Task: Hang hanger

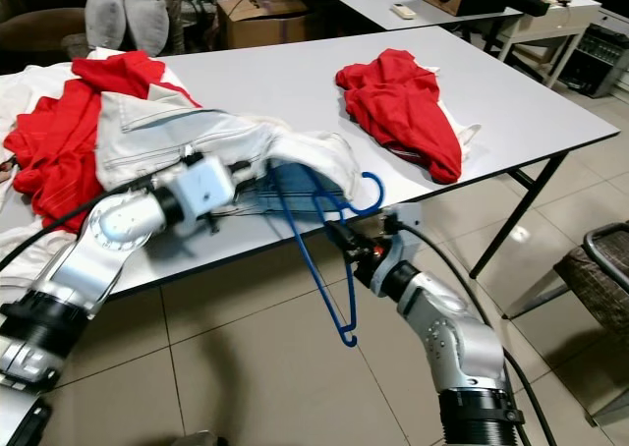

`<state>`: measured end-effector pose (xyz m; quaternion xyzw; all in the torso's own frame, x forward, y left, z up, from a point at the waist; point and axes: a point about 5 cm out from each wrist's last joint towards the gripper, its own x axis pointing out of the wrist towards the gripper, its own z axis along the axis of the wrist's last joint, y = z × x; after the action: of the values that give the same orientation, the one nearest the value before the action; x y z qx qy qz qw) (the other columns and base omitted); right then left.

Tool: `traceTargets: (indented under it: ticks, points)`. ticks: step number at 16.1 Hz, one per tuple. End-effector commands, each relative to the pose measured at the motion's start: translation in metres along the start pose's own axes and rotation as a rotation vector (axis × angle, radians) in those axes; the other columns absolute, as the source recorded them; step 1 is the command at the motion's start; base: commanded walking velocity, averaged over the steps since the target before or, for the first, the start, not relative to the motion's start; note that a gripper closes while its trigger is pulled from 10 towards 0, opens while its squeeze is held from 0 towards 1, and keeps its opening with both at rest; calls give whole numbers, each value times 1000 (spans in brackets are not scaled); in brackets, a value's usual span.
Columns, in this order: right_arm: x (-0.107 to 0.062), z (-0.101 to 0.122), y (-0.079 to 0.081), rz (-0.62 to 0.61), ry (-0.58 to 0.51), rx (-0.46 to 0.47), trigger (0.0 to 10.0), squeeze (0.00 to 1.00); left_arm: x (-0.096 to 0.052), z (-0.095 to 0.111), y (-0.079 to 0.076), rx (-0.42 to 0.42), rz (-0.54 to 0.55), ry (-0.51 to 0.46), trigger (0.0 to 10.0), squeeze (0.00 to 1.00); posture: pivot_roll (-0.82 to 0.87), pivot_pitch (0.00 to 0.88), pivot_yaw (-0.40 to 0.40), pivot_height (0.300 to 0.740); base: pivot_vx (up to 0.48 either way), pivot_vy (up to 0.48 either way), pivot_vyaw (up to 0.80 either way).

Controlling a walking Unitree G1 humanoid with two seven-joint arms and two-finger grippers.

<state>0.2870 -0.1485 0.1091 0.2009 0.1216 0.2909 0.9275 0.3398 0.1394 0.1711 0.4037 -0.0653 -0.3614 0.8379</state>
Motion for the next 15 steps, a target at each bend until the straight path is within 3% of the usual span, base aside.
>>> traceTargets:
  ticks: [1, 3, 7, 9, 14, 15]
  points:
    - [-9, 8, -5, -32, -36, 12, 10000, 0, -1, -3, -5, 21, -30, 16, 10000, 1000, -77, 0, -13, 740, 0, 0, 0]
    - [-12, 10, -7, -34, -56, 47, 10000, 0, 0, -12, -10, 38, -17, 61, 10000, 1000, -76, 0, -15, 740, 0, 0, 0]
    - [-13, 14, -7, -23, -72, 66, 10000, 0, 15, -29, -4, 161, 172, 166, 10000, 1000, -86, 0, -16, 740, 0, 0, 0]
    - [-12, 16, -5, -15, -77, 68, 10000, 0, 24, -26, 2, 217, 276, 165, 10000, 1000, -96, 0, -12, 740, 0, 0, 0]
    - [-13, 19, -4, -12, -99, 76, 10000, 0, 38, -25, -7, 343, 269, 152, 10000, 1000, -111, 0, 8, 740, 0, 0, 0]
    - [-13, 20, -4, -14, -106, 76, 10000, 0, 38, -27, -8, 341, 281, 162, 10000, 816, -113, 0, 13, 740, 0, 0, 0]
